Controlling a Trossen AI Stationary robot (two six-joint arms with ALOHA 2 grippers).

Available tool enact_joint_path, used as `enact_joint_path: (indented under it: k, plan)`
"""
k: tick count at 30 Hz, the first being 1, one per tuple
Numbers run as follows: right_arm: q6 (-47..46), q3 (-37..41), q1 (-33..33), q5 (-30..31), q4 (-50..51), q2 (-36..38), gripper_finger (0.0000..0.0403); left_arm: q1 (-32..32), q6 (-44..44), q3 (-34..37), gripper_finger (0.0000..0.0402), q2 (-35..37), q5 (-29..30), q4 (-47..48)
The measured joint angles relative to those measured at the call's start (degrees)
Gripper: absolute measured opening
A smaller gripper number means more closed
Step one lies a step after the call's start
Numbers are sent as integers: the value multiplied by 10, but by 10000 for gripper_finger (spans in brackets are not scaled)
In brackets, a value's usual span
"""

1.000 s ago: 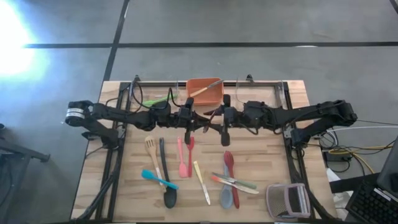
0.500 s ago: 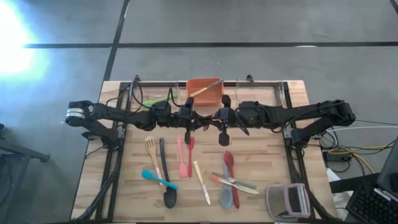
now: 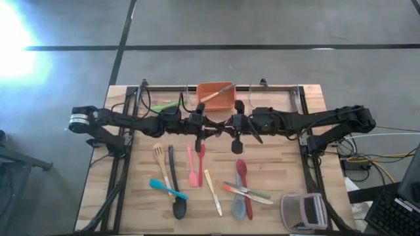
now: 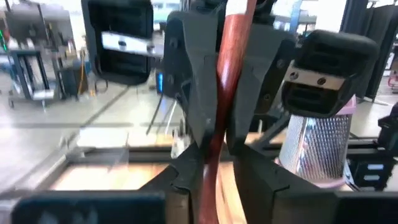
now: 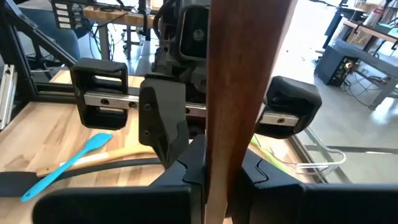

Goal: Pick & Place Kitchen Items
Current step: Put the wooden serving spoon into the right transparent bin

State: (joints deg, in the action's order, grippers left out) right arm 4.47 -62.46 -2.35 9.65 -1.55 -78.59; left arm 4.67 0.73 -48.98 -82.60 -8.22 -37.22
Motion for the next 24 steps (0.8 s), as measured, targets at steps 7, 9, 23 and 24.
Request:
enact_joint_path:
  k: [7, 9, 23, 24]
  plan:
    - [-1, 0, 0, 0, 1, 1, 23, 0, -4, -36, 177, 0, 2, 120]
    - [-1, 0, 0, 0, 4, 2, 23, 0, 4, -40, 207, 0, 2, 131]
    - [-4, 0, 3, 101, 150, 83, 23, 0, 9, -41, 273, 1, 2, 214]
    - [-10, 0, 4, 103, 165, 93, 23, -1, 10, -41, 272, 1, 2, 223]
